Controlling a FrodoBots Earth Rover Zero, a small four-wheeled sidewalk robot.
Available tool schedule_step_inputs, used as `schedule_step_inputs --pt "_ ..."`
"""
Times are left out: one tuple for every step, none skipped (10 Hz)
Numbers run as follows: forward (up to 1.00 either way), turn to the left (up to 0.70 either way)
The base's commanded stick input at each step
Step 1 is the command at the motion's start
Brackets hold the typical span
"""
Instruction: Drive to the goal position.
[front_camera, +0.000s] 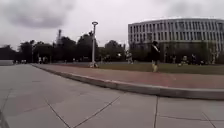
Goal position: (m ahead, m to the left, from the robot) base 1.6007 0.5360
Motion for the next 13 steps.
schedule_step_inputs --pt "0.60 0.16" --pt "0.59 0.17" --pt "0.57 0.19" --pt "0.56 0.20" --pt "0.55 0.21" --pt "0.54 0.22" --pt "0.53 0.23" --pt "0.52 0.24" --pt "0.51 0.25" --pt "0.50 0.26" --pt "0.49 0.27" --pt "0.48 0.28" --pt "0.48 0.28"
